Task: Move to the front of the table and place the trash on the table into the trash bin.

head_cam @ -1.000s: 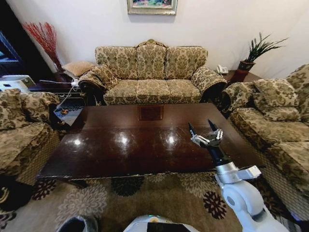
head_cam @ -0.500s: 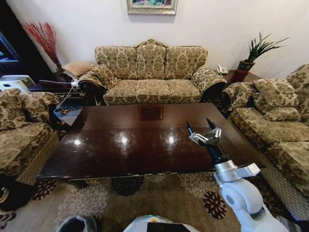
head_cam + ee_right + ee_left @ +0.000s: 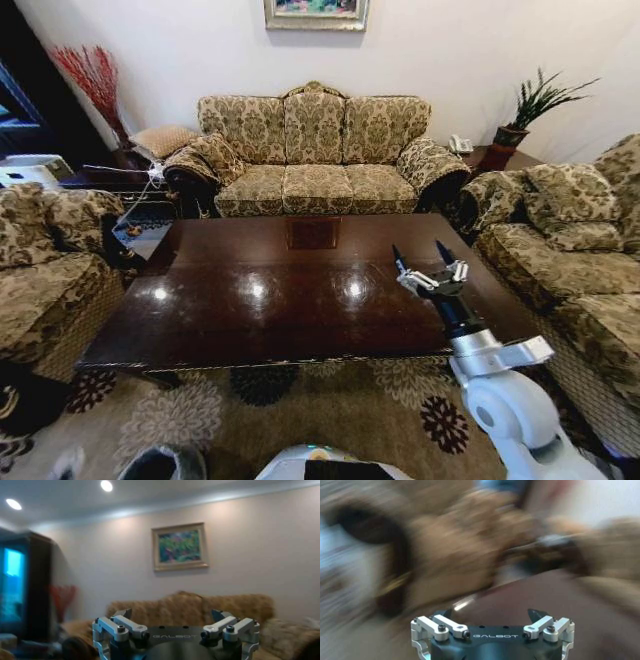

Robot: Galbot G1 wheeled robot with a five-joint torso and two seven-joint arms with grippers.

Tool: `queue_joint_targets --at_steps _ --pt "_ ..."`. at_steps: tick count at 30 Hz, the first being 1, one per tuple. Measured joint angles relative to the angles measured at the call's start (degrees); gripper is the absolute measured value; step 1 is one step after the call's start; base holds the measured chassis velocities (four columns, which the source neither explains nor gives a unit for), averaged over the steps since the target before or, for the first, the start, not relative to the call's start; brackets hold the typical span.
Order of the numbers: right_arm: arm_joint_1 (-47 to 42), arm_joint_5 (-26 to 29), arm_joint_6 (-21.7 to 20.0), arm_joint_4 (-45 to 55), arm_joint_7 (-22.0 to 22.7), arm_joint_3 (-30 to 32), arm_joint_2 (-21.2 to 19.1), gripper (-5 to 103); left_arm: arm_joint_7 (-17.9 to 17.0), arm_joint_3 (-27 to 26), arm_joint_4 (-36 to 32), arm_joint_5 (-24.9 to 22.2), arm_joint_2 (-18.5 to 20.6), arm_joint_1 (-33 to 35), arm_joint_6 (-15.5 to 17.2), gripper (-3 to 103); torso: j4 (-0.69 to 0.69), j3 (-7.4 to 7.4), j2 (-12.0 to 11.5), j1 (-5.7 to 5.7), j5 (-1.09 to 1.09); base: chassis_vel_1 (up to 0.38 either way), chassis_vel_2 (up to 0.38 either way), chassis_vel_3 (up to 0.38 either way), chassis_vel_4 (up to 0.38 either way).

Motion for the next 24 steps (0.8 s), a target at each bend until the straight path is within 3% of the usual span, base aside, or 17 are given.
queue_joint_targets --at_steps 4,9,13,17,24 --pt "-6.8 -3.8 3.3 -0.1 -1.8 7.8 1.2 100 8.0 1.9 -14.7 4.5 5.5 1.5 -1.6 100 -0.04 0.00 0.0 0.00 0.01 0.000 0.000 0.000 0.000" --pt "-12.3 -5.4 6.8 0.5 -2.8 12.4 4.1 100 10.1 8.3 -21.1 9.6 8.4 3.2 -6.3 100 -0.03 0.00 0.0 0.00 0.02 0.000 0.000 0.000 0.000" --pt "-14.6 -7.8 6.9 2.7 -2.7 10.6 7.0 100 10.5 13.4 -21.5 14.2 9.0 4.0 -6.9 100 -0.02 -0.01 0.0 -0.01 -0.03 0.000 0.000 0.000 0.000" --pt "-13.7 -10.0 5.4 3.0 -1.4 6.5 8.3 100 9.9 15.6 -21.2 15.7 8.4 4.6 -6.2 100 0.00 0.00 0.0 -0.01 -0.02 0.000 0.000 0.000 0.000" --pt "-13.5 -10.3 4.4 3.0 -1.4 4.7 9.0 100 10.1 16.1 -20.9 16.7 8.6 5.3 -6.1 100 -0.01 0.00 0.0 -0.01 -0.01 0.000 0.000 0.000 0.000"
